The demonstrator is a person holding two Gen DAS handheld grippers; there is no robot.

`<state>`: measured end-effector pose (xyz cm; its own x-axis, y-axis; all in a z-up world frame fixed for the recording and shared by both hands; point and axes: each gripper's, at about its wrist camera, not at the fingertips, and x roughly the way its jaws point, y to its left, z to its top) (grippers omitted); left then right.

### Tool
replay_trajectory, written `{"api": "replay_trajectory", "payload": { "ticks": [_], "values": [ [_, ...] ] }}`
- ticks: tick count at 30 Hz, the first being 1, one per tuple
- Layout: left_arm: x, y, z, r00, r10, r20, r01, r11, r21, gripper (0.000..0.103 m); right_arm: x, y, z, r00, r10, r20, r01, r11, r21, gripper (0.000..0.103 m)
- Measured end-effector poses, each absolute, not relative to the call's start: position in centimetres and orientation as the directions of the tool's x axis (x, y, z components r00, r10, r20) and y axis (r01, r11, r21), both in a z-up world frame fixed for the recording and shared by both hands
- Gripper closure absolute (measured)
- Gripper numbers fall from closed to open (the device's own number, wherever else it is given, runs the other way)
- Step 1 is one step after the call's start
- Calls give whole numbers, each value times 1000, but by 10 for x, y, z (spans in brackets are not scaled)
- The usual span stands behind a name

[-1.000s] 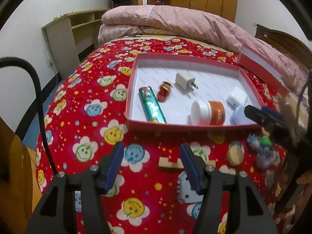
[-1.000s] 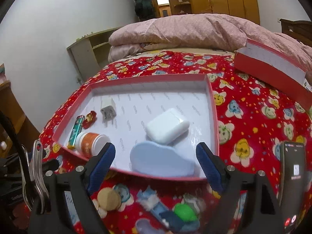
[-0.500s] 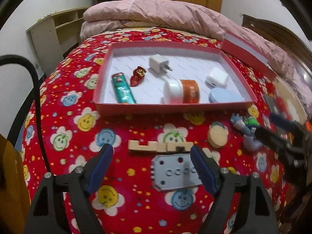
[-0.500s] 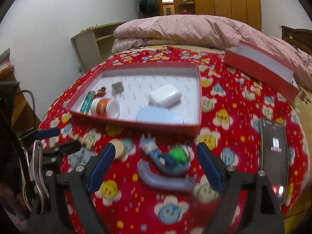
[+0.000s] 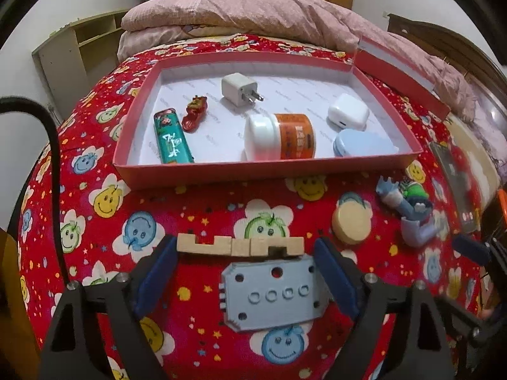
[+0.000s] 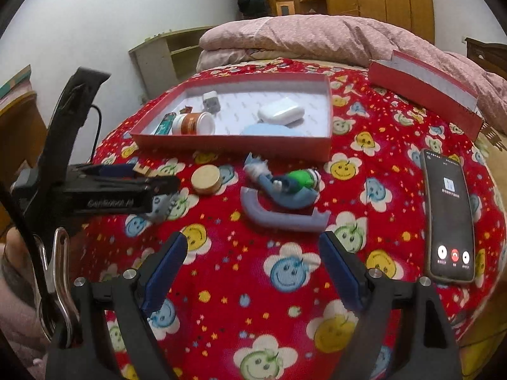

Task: Organize rigid objects
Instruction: 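Grasp the tan wooden puzzle strip with the left gripper while the right gripper grasps the grey arc piece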

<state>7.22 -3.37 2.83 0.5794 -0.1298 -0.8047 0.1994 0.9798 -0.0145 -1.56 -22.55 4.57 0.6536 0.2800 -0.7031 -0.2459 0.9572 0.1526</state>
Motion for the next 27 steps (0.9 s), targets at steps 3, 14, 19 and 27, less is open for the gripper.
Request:
{"api": "replay_trajectory", "payload": {
  "ticks": [3, 14, 19, 27],
  "values": [
    [71, -36, 27, 596, -116, -795, 205, 979, 10, 13, -18, -227, 41, 649, 279, -708, -237, 958, 161, 16],
    [59, -28, 34, 616, -131, -777, 195, 981, -11, 23, -16, -232, 32, 645, 258, -719, -180, 966, 185, 16],
    [49, -17, 45, 626, -120, -770, 164, 986, -20, 23, -9, -233, 29, 649, 216, -729, -120, 976, 183, 15],
    [43, -7, 37, 572, -77, -817, 110, 994, -17, 23, 9, -230, 27, 655, 146, -741, -60, 988, 142, 1]
  ]
}}
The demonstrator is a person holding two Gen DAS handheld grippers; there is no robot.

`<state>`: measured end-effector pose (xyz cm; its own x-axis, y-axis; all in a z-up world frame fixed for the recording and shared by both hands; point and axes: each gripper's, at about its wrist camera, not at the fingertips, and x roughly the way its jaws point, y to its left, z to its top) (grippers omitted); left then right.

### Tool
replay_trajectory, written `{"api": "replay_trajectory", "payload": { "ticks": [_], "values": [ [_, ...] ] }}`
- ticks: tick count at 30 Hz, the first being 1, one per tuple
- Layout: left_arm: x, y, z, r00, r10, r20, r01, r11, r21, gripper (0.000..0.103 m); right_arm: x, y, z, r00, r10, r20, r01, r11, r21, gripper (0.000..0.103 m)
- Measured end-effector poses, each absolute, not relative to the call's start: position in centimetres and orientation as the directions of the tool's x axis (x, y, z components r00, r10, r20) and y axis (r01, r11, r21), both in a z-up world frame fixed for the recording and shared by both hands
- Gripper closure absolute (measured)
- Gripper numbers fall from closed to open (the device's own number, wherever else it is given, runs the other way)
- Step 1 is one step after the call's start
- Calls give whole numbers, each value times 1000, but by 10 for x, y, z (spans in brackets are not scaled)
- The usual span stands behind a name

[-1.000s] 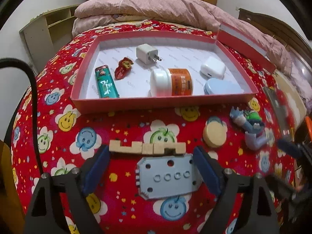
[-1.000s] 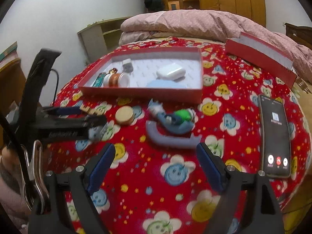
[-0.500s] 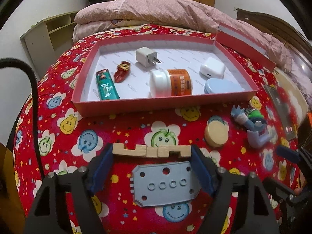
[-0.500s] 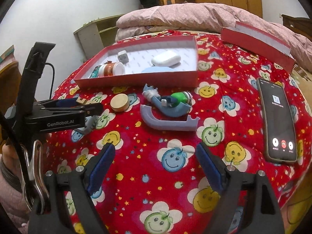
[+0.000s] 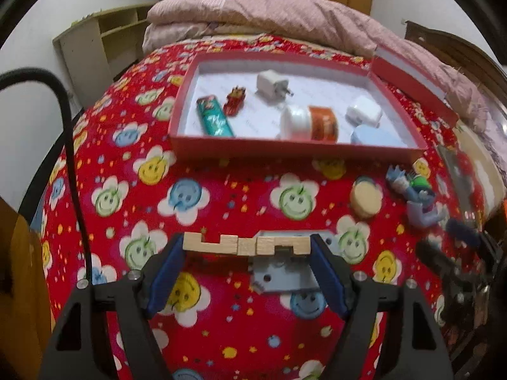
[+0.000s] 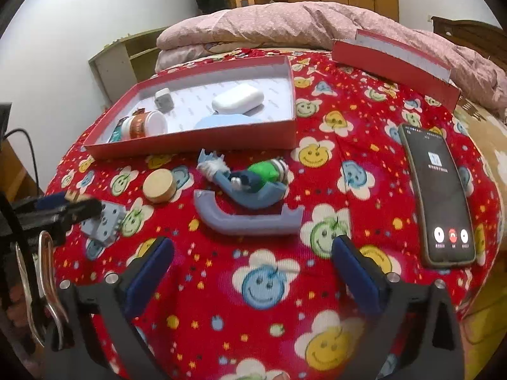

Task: Organize rigid objects
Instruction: 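Grasp the tan wooden puzzle strip with the left gripper while the right gripper grasps the grey arc piece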

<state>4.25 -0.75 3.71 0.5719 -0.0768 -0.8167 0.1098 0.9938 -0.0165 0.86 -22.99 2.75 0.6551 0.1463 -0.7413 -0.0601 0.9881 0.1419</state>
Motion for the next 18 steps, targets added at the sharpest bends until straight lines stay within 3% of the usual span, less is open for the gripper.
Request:
{"api": "replay_trajectory", "payload": {
  "ticks": [6, 12, 18],
  "values": [
    [42, 2, 36, 551, -90, -830, 71, 996, -61, 23, 26, -225, 24, 658, 119, -744, -27, 990, 135, 1],
    [43, 6, 36, 549, -85, -832, 51, 996, -68, 23, 33, -212, 20, 650, 31, -759, -15, 999, 29, 1],
    [43, 6, 35, 551, -83, -830, 50, 997, -66, 23, 32, -211, 20, 661, 24, -750, -19, 1000, 15, 8]
  ]
}}
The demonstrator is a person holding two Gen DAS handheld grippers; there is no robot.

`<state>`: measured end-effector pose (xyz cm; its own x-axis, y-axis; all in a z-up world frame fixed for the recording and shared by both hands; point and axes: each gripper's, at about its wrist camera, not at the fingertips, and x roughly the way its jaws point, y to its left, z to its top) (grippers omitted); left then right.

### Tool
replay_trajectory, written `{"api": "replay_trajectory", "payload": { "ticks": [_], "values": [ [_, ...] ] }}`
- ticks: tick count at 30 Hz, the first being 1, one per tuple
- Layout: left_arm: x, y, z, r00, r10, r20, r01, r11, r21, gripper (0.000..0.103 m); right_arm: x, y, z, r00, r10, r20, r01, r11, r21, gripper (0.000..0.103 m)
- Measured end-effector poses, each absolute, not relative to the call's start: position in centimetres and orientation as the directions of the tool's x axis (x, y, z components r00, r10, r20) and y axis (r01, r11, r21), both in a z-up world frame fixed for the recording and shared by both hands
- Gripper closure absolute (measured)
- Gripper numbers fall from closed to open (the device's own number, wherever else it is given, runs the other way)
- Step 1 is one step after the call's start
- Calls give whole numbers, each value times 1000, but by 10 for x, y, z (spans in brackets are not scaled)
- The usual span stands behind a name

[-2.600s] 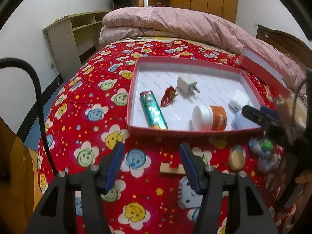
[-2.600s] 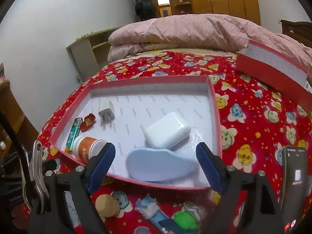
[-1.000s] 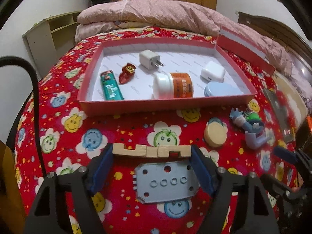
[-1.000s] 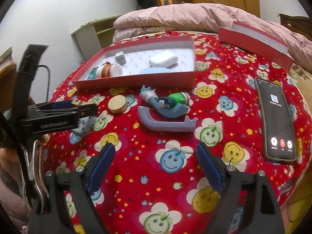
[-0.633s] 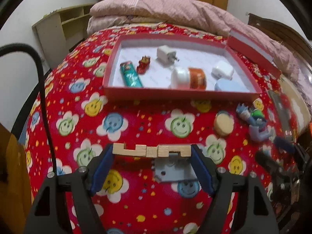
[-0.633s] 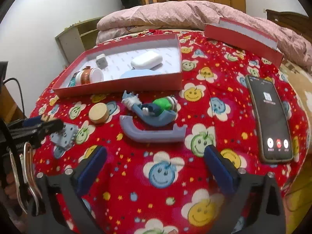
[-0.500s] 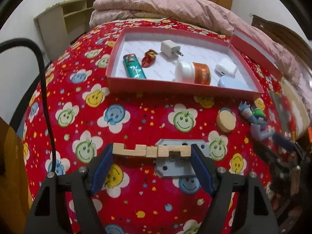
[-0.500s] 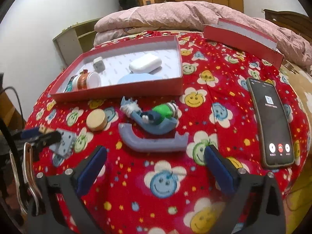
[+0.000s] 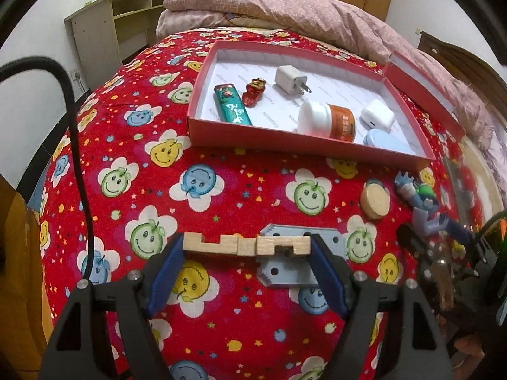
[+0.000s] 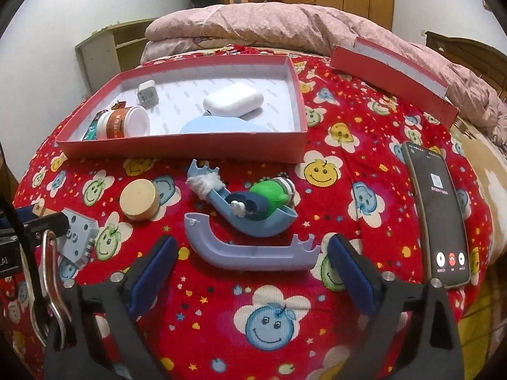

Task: Organize rigid objects
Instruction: 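Grasp the tan wooden puzzle strip with the left gripper while the right gripper grasps the grey arc piece, then carry the wooden strip with the left gripper while the right gripper carries the grey arc over the tray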

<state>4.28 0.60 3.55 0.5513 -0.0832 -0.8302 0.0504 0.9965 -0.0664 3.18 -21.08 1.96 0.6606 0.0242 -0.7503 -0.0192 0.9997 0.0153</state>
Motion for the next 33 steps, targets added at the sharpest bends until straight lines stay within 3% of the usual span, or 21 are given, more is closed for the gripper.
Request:
{"api": "replay_trajectory", "payload": {
  "ticks": [4, 33],
  "values": [
    [42, 6, 35, 552, -83, -830, 49, 997, -67, 23, 29, -210, 23, 676, 27, -736, -24, 1000, 15, 29],
    [38, 5, 52, 591, -69, -804, 48, 998, -50, 23, 3, -199, 53, 730, 179, -660, -145, 984, 106, 30]
  ]
}}
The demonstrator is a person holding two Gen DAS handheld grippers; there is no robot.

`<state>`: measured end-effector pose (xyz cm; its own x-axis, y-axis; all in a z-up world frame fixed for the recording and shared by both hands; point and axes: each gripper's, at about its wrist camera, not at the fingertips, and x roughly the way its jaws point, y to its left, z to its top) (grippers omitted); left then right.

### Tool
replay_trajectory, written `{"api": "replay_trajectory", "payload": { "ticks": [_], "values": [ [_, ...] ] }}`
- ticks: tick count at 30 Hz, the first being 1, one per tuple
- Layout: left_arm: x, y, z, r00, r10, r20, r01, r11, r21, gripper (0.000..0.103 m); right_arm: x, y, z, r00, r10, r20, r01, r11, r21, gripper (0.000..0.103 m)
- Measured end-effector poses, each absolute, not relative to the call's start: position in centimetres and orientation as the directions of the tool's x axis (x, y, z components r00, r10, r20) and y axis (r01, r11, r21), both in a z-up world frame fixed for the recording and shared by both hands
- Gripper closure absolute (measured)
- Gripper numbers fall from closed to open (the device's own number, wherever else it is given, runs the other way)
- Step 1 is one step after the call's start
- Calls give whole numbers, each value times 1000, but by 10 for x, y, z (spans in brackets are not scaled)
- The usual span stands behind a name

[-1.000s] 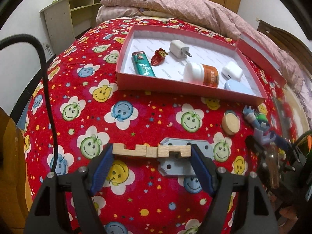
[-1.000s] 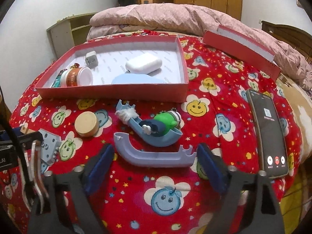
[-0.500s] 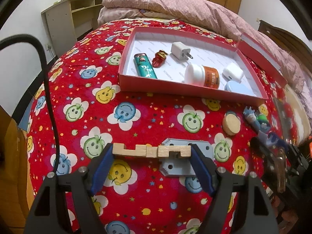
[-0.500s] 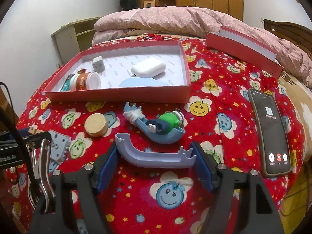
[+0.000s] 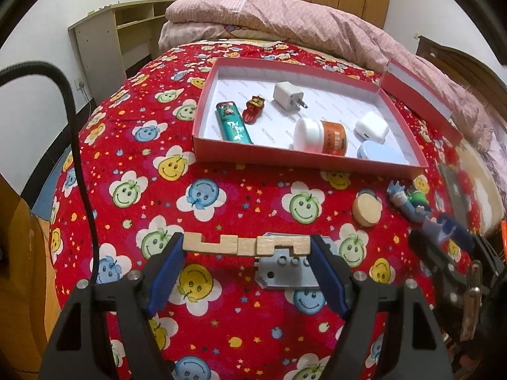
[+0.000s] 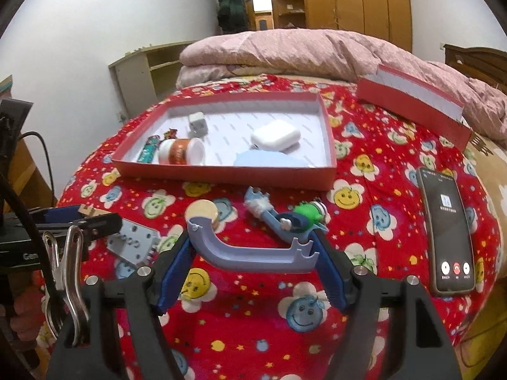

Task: Organize rigid objects
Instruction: 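Carry the wooden strip with the left gripper while the right gripper carries the grey arc over the tray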

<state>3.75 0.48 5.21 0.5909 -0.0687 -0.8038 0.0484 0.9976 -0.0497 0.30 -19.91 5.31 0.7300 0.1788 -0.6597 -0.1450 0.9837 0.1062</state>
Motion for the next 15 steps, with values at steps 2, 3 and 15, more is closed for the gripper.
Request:
{"api": "replay_trajectory", "payload": {
  "ticks": [2, 3, 15],
  "values": [
    [39, 4, 54, 594, -68, -802, 49, 998, -48, 23, 3, -197, 56, 732, 187, -655, -158, 982, 104, 30],
    [40, 4, 55, 596, -69, -800, 50, 998, -49, 23, 3, -196, 57, 732, 191, -654, -163, 981, 104, 30],
    [69, 0, 78, 629, -79, -773, 59, 997, -54, 23, 26, -199, 79, 737, 229, -636, -190, 973, 131, 30]
  ]
}}
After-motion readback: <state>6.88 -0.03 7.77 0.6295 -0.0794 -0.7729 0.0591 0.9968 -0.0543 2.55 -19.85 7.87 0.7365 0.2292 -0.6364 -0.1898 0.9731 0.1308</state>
